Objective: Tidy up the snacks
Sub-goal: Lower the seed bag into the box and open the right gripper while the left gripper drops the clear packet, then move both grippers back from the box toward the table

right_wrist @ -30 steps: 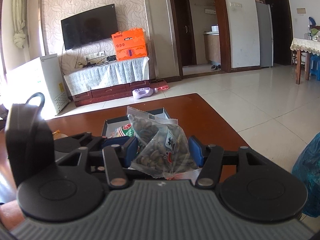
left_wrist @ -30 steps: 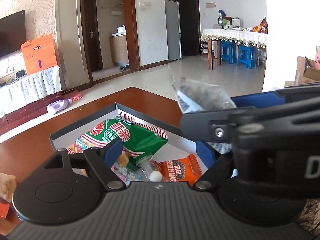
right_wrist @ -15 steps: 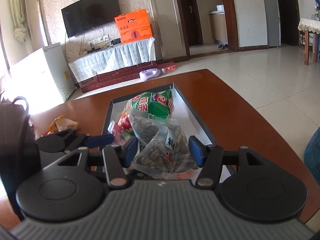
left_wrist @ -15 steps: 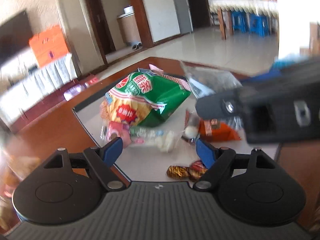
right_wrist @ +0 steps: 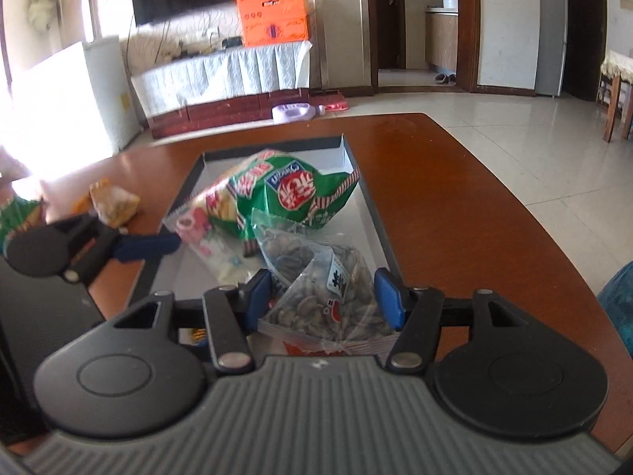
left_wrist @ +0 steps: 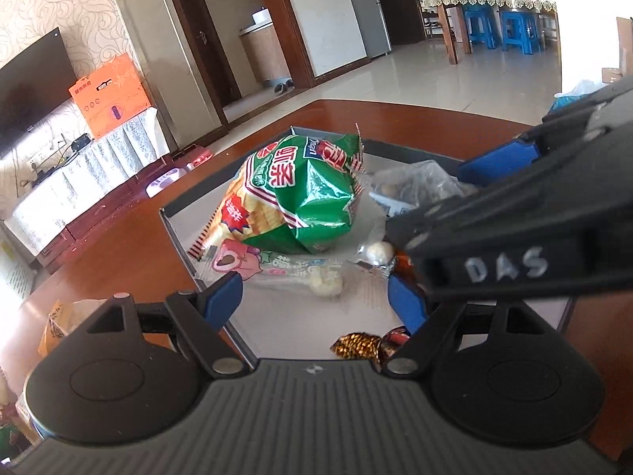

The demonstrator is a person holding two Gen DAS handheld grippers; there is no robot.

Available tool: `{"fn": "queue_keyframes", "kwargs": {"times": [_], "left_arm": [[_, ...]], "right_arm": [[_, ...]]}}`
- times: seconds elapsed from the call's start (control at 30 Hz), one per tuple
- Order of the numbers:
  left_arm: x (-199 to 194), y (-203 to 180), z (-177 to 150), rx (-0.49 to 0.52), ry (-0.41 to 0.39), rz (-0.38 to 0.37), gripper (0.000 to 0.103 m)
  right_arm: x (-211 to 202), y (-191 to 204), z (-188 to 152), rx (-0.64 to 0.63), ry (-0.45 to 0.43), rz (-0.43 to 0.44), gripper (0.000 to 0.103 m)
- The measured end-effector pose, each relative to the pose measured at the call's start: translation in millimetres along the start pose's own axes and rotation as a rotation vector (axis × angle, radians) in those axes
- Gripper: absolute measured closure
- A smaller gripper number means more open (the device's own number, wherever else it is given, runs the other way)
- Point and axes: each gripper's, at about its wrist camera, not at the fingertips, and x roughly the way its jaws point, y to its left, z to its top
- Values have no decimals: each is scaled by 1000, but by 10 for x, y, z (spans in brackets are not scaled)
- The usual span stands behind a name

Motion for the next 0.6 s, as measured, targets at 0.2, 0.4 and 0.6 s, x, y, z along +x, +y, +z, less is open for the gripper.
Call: {"fn": "queue_keyframes", "kwargs": {"times": [0.2,0.4,0.6], "left_arm": [[21,-41,17,-5,-2,-8,18],[19,-65,49,-21,3,-13,18],[31,-84,50,-33,9,-9,18]], "right_arm": [[39,-48,-33,101,64,29,28],[51,58,13,158,119,-6,18],[38,-56,13,197,91,148,0]]}}
